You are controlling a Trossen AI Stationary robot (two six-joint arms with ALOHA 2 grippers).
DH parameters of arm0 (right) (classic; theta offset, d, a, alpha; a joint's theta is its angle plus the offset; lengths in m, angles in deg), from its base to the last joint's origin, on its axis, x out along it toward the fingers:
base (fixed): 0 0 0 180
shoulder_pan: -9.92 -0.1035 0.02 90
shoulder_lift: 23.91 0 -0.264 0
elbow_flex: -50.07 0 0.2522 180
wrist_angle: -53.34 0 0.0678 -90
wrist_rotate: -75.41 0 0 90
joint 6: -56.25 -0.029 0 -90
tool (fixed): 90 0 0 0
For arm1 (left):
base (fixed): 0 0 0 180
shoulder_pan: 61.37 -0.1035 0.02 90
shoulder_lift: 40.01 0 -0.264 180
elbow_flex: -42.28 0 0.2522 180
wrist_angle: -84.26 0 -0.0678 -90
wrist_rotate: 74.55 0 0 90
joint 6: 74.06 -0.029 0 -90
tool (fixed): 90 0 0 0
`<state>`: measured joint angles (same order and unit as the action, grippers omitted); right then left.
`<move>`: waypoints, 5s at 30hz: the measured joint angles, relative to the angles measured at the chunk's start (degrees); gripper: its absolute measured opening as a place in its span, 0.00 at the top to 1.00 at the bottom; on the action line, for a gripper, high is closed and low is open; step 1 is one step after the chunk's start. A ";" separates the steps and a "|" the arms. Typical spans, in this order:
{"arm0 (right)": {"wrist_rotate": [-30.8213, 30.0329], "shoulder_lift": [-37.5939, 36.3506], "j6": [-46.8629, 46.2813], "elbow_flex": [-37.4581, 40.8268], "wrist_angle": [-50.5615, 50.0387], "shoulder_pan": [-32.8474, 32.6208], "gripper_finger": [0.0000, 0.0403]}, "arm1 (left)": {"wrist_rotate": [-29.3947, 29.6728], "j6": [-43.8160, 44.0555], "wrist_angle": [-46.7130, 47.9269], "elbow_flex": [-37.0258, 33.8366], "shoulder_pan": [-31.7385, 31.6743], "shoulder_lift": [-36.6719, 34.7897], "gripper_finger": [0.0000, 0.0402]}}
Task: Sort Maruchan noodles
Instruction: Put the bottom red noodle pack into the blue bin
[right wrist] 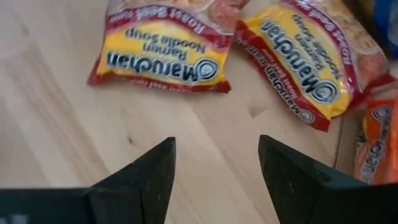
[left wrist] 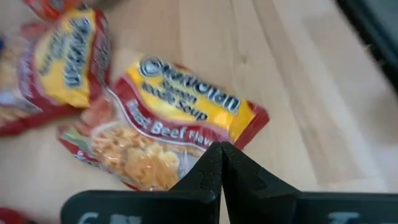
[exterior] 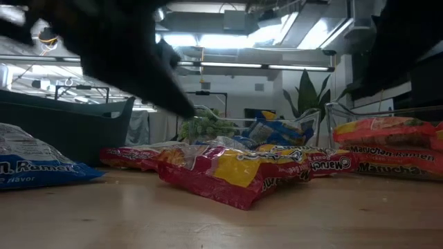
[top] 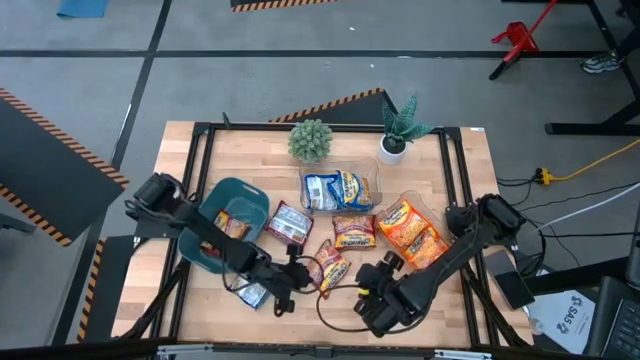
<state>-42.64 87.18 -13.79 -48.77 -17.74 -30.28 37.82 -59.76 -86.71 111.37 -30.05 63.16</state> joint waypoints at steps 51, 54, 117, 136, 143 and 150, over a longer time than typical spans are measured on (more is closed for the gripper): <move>-14.19 1.09 -36.23 25.86 50.94 6.36 0.20 | -0.34 8.03 1.93 0.07 -0.57 8.94 1.00; -15.86 1.09 -36.04 28.19 56.46 6.84 0.20 | -0.32 8.03 1.68 0.00 -0.57 8.94 1.00; -5.16 5.50 20.08 -8.39 68.13 24.82 0.77 | 24.14 3.28 11.66 0.15 29.06 -49.96 1.00; 2.17 27.26 37.34 -35.55 59.76 33.63 0.77 | 35.17 0.03 11.25 0.13 39.14 -49.85 1.00; 2.19 27.74 39.87 -35.67 56.63 35.82 0.77 | 37.18 -1.42 11.25 0.13 40.04 -49.85 1.00; 3.82 28.74 42.20 -35.69 57.45 35.86 0.77 | 38.72 -2.95 11.27 0.13 40.01 -49.85 1.00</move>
<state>-38.81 115.92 28.41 -84.46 39.72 5.58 76.54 -62.70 -75.44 111.50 9.96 13.31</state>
